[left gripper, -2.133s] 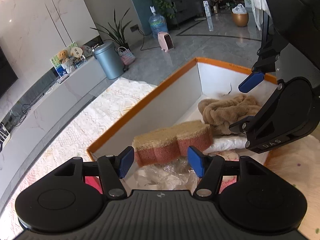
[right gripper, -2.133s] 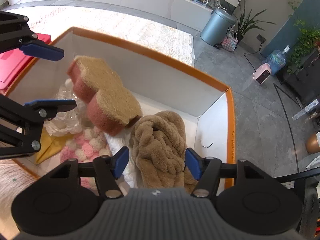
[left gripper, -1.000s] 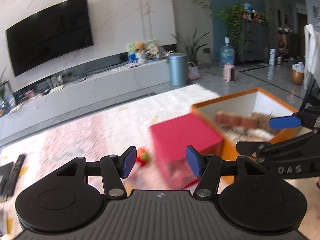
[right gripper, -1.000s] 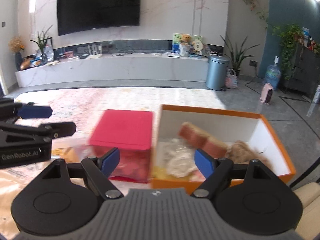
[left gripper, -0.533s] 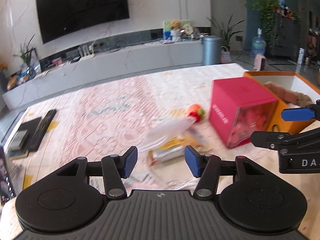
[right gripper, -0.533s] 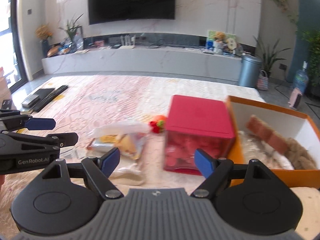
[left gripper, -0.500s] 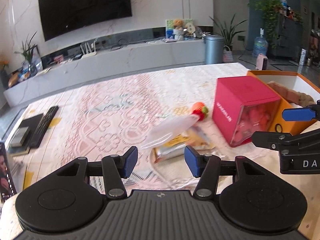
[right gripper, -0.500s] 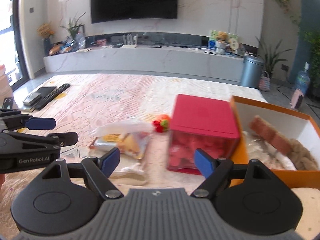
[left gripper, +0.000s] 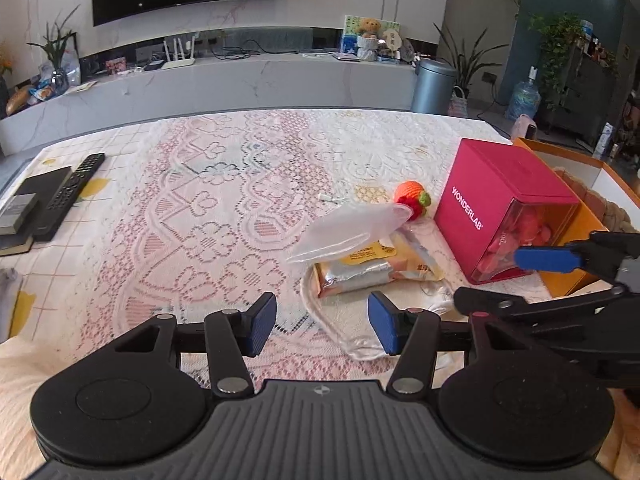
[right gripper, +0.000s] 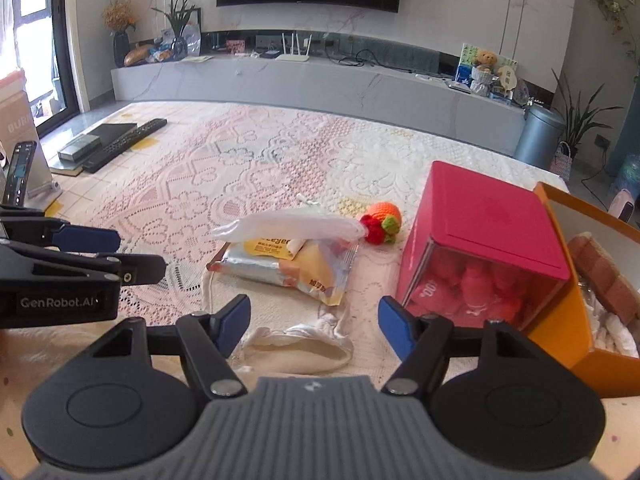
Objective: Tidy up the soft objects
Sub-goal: 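Grasp the clear plastic bag with the left tool while the right tool grasps the snack packet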
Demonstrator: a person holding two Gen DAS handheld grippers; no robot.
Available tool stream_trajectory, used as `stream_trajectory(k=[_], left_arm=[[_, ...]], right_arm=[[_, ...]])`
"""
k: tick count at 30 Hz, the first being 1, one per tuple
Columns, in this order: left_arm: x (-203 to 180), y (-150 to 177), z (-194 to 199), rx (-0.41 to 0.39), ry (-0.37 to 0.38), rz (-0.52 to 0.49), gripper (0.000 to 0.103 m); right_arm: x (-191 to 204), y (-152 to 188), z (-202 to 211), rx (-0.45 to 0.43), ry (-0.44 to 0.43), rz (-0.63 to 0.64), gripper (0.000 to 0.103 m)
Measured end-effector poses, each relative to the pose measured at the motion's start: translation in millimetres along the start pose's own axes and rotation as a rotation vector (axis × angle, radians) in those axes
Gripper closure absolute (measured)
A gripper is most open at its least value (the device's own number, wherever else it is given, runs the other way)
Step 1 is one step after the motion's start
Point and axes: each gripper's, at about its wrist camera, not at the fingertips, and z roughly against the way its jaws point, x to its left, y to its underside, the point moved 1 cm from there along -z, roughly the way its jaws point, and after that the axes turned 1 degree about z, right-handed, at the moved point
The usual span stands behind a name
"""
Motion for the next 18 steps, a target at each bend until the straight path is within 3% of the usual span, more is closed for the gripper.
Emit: stream_trajectory(k=[7,10,18], left_arm=[[-10,-22,-28,-0.030,0.028,-0.123,0.040],[-11,-29,-45,0.007,0.059,-0.152,0.040],[-27,-41,-76,0.016,0.046,-0.286,0.036]], right_arm=[[-3,-19,-27,0.022,0.009,0.037,0.048],[-9,-20,-39,0.041,0.001,0.040,0.056],[-18,-16,-63,0.076,-0.035,0.015,0.056]])
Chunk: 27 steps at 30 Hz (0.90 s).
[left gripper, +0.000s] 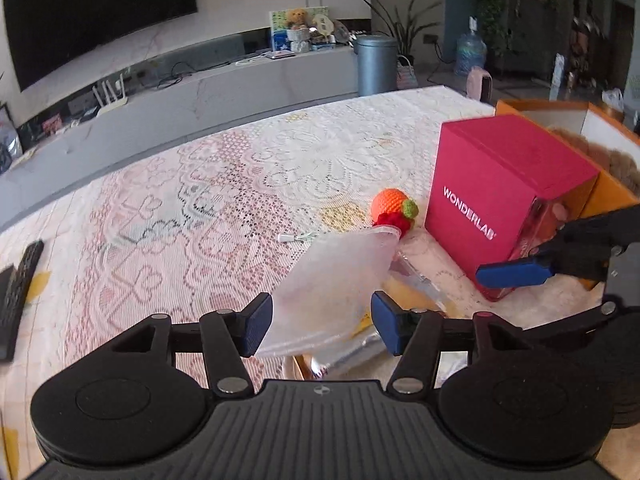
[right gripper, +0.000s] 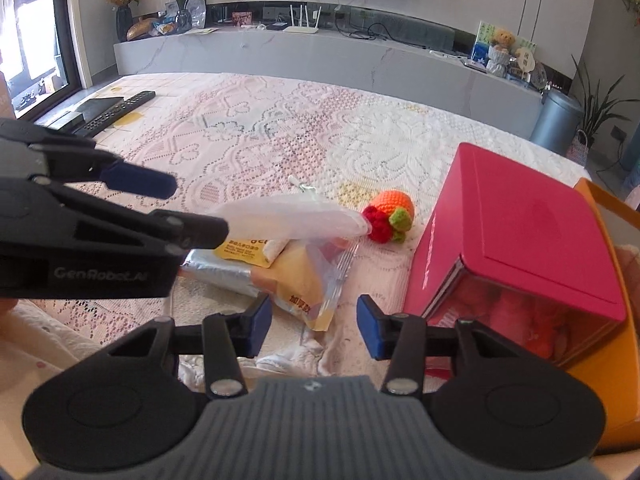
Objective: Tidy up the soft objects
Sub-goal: 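Grasp the clear plastic bag with the left tool while the right tool grasps the snack packet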
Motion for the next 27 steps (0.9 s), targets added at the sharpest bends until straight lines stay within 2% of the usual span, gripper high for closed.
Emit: stream_trajectory(k=[3,10,11,12,14,15,16,18,21,23,27], left_arm=[[-3,-1,-15,0.027,0.013,-0.034,0.036],[1,4,-32,0.073,0.035,-0.008,0.037],[2,4,-32,0.072,0.036,0.003,0.045],[3,4,-33,0.073,0.034,0.016,0.059],[5,3,-33,0.079,0.017,0.036,0.076],[6,4,-33,0.081,0.008,0.043,0.089],[7,4,-32,0.080,-0.002,0.047,0.096],[8,5,-26,0.060,-0.024,0.057,0.100],[15,4,-12,0.039,-0.080,0.114,0.101],[23,5,-3,0.050,-0.109,0.179,0.101],[45,15,12,0.067,-0.083,0.354,0.101]], right_arm=[[-2,-2,-5,0.000,-0.013,0.003,0.056],[-4,1,-13,0.018,-0.031,0.000,0.056],[-4,1,-14,0.018,-0.033,-0.003,0.056],[-5,1,-15,0.018,-0.034,-0.005,0.056],[-4,1,-16,0.018,-0.035,-0.003,0.056],[-4,1,-15,0.016,-0.035,-0.001,0.056],[-4,1,-14,0.014,-0.035,0.000,0.056],[-4,1,-13,0.009,-0.035,0.003,0.056],[-2,-2,-8,-0.005,-0.041,0.008,0.053],[1,-5,-4,-0.020,-0.056,0.023,0.043],[13,-14,-8,-0.019,-0.101,0.133,0.029]])
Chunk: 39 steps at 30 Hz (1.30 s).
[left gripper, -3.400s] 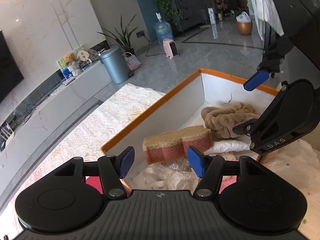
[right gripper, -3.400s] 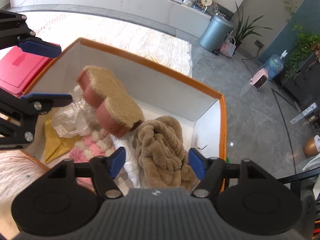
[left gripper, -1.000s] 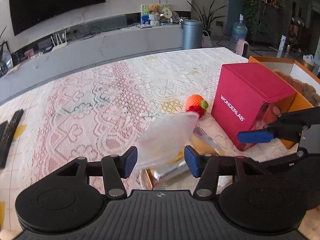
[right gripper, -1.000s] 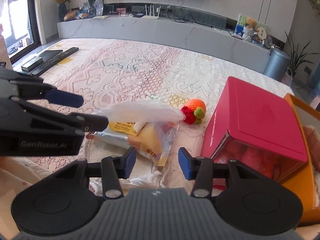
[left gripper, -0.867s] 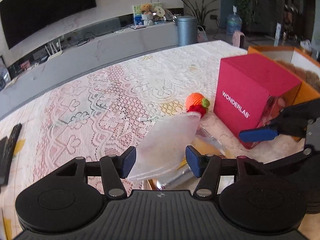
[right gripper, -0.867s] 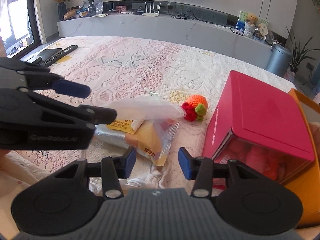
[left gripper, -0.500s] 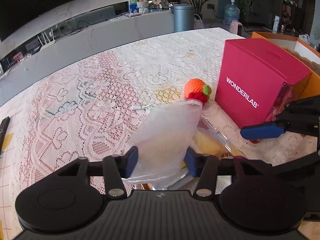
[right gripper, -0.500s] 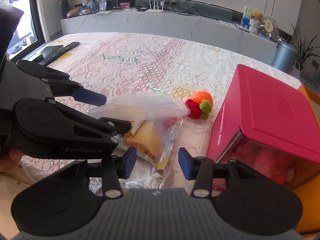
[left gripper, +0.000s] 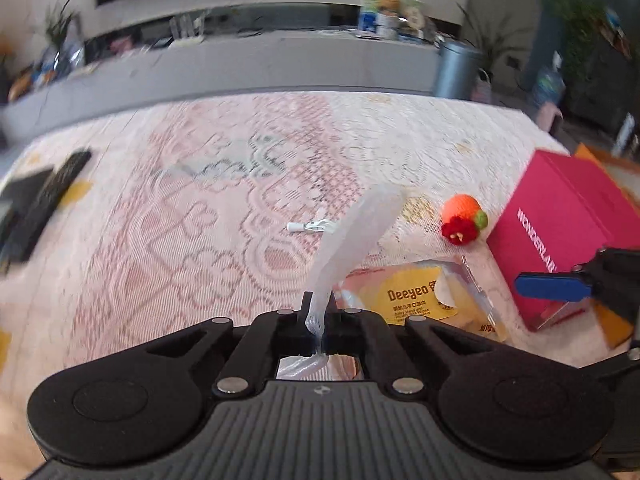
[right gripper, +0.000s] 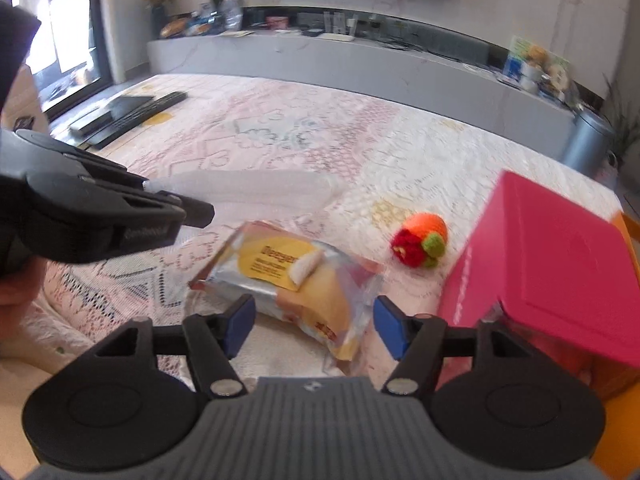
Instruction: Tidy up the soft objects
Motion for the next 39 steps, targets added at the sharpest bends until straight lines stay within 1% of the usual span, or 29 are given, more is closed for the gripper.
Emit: stream_trajectory(k=[2,3,6,8,12,13,14,15,16,18,20,21,22,28,31,33,36,39], left_arm=[[8,3,1,0.008,0.001,0.048,0.101],[9,4,1,0.014,0.005,0.059,0.101],[6,7,-1,0.022,0.012,0.046,0.101],[5,8,-4,0.024,0.014,0.043,0.101],[9,9,-9,0.044,0.027,0.073,0.101],[9,9,-9,0.046,0.029,0.078,0.101],[10,10,-9,0.046,0.032,0.079,0.101],[9,10,-9,0.045,0.032,0.076,0.101],[9,10,-9,0.045,0.032,0.070,0.101],[7,10,-10,0.047,0.033,0.061,0.101],[5,10,-11,0.048,0.034,0.055,0.101],[5,11,-10,0.047,0.033,0.054,0.101],[6,10,-10,0.045,0.034,0.055,0.101],[9,11,-8,0.040,0.031,0.069,0.101],[10,11,-5,0.021,0.024,0.081,0.101],[10,11,-1,0.005,0.018,0.084,0.101],[9,10,8,-0.023,0.005,0.087,0.101],[11,9,18,-0.051,-0.007,0.111,0.101]], right_arm=[[3,-5,-9,0.029,-0.027,0.053,0.025],[4,-7,-14,0.044,-0.031,0.085,0.025],[5,-10,-29,0.077,-0.023,0.144,0.025],[0,-10,-38,0.101,-0.043,0.127,0.024],[-10,-10,-53,0.134,-0.087,0.054,0.025],[-10,-10,-54,0.134,-0.086,0.048,0.028],[-10,-9,-54,0.131,-0.077,0.052,0.036],[-8,-9,-54,0.128,-0.064,0.059,0.040],[-7,-8,-54,0.126,-0.051,0.064,0.048],[-7,-7,-52,0.123,-0.041,0.062,0.052],[-6,-7,-52,0.119,-0.022,0.069,0.060],[-5,-8,-51,0.118,-0.015,0.073,0.061],[-5,-8,-51,0.118,0.001,0.078,0.072],[-2,-12,-42,0.087,0.029,0.099,0.080],[3,-17,-29,0.046,0.046,0.129,0.083],[6,-20,-23,0.034,0.046,0.137,0.084],[4,-20,-13,0.017,0.051,0.118,0.085],[0,-20,-1,0.007,0.055,0.091,0.086]])
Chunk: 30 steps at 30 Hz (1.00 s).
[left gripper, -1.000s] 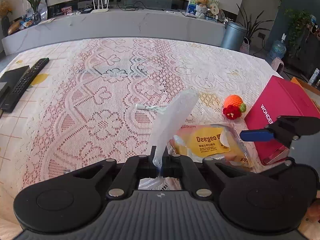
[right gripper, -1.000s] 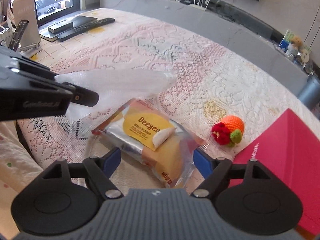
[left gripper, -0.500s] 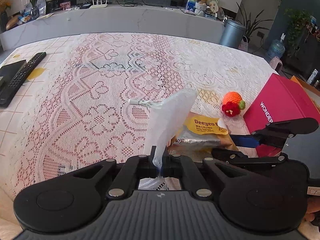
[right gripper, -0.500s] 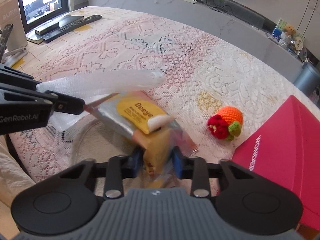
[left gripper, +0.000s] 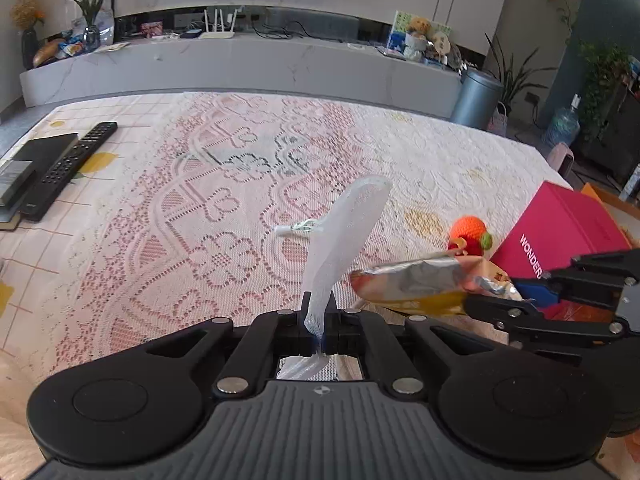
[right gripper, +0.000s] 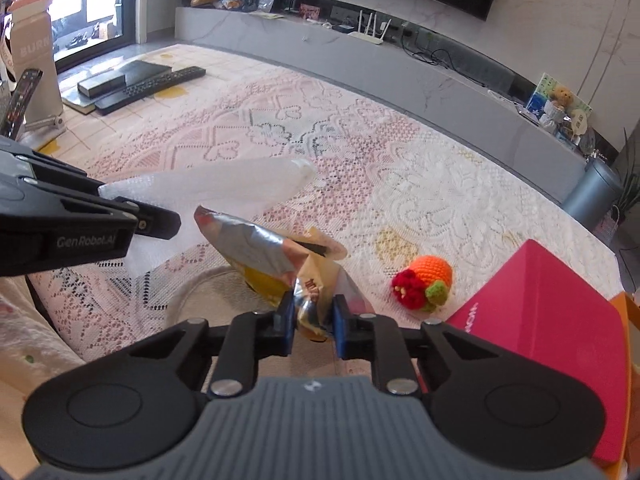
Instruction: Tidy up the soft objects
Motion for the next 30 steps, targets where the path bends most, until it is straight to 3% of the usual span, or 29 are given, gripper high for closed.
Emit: stream_trajectory(k=[10,21,30], left_arm=[[2,0,34,-0.052,-0.039,0.040,0.101],[-8,10,64,-0.055,-0.016,0.046,0.101],[-34,9,89,-0.094,0.018,-0.014,0.101]], right_arm=[[-7,5,52,-0.066,0.010,-0.045,0.090],[-8,8,104,-0.148,0.011,-0.040,0.094],[-19,16,148,-0.204,0.046,-0.028,0.095]])
